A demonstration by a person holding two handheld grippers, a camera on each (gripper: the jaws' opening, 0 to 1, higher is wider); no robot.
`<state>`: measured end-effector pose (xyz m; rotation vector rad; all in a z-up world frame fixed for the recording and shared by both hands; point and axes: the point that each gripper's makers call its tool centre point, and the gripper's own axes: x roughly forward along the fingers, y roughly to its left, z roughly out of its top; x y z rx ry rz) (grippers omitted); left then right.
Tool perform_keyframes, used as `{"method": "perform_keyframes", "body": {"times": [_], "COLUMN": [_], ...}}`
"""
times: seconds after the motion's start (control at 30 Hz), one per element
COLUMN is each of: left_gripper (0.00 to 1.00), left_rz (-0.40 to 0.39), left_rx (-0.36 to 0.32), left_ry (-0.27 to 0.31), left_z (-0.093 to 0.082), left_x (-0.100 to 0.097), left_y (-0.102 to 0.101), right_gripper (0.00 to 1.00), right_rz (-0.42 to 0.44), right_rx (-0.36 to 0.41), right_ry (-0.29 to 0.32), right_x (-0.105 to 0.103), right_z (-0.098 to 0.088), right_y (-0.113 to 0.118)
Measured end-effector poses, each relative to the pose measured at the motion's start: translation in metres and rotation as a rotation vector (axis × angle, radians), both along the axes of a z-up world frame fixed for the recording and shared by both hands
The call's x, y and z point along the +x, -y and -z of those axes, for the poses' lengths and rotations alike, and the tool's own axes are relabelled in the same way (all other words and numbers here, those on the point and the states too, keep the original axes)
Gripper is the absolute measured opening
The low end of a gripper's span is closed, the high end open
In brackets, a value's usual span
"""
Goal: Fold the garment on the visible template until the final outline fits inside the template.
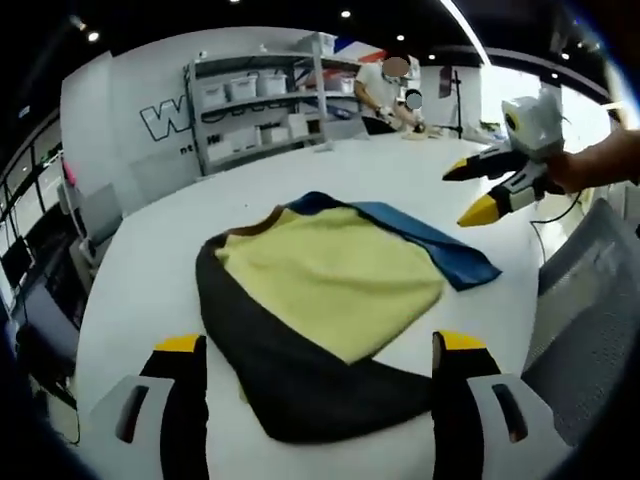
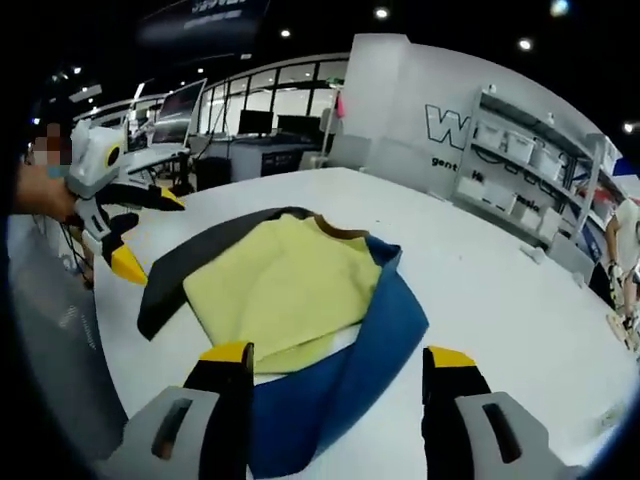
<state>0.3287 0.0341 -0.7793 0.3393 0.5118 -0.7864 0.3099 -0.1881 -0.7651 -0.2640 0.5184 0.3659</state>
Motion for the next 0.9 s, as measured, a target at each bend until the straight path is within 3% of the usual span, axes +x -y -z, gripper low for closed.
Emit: {"method": "perform_keyframes", "body": {"times": [0.33, 0.9], "left_gripper": [0.88, 0.59], "left_rz": [0.008, 0.012], "left_rx": [0.046, 0.121], "left_ry": [-0.101, -0.17], "left_z": [0.032, 0.057], "left_x": [-0.019, -0.03], "left_y": [-0.007, -0.02], "right_gripper": [0.64, 0.53], "right_rz": [-0.006, -0.002], "right_rx": [-0.023, -0.016], "right_ry": [-0.05, -0.152], "right_x": [-0.015, -0.024], "right_z": [0.022, 0.051], "right_y": [0.009, 0.012]}}
